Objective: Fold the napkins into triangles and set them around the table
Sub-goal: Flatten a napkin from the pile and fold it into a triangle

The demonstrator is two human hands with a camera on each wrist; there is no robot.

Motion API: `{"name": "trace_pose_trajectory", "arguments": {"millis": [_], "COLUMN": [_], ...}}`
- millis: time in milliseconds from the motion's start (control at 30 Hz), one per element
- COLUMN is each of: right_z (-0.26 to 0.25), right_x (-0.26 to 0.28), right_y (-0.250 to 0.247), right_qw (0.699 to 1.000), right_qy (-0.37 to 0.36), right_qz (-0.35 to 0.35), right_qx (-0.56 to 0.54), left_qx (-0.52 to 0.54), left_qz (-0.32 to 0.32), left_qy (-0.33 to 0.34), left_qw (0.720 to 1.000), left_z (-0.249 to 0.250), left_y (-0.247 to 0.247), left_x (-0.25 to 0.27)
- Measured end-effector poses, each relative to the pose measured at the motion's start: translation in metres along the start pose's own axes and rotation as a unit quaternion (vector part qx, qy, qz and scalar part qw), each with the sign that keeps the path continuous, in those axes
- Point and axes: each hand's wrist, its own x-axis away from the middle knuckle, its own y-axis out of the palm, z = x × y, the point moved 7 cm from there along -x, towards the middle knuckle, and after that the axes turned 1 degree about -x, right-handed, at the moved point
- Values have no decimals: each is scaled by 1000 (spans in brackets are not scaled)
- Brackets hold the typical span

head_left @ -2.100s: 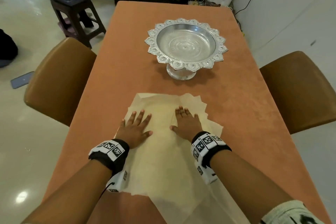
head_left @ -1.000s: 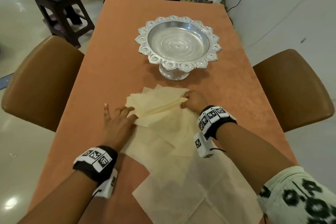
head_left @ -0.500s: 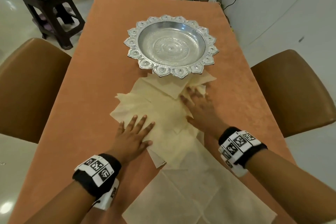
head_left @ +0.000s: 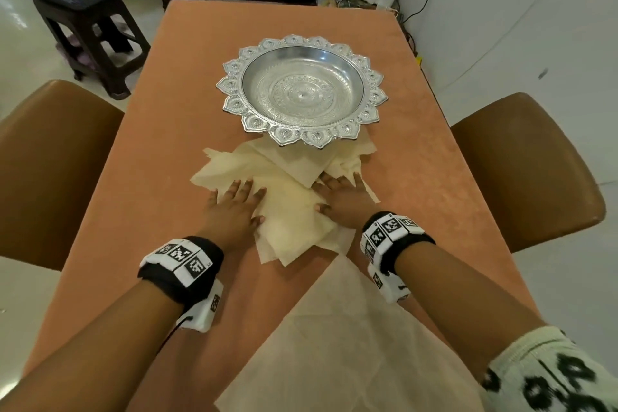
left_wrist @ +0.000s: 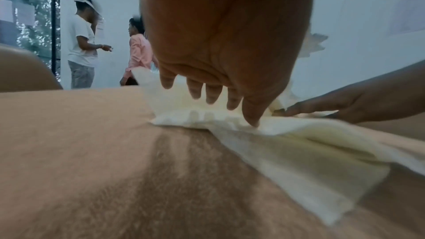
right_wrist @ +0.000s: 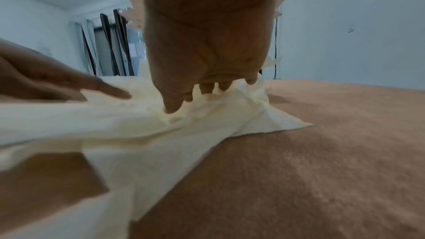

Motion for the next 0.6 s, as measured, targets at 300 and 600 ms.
{"name": "trace_pose_trajectory", "arguments": {"millis": [300, 600], "right_z": [-5, -4], "right_x": [182, 302], "right_y": [2, 170], "right_qw": [975, 994], "right_qy": [0, 38], "right_qz": [186, -45], "right_qx": [-124, -97], "left_qx": [48, 20], "left_qz": [72, -52], "left_qy": [115, 66], "left_qw": [990, 996], "left_z": [100, 167], "left_y": [33, 148], "left_x": [188, 256]}}
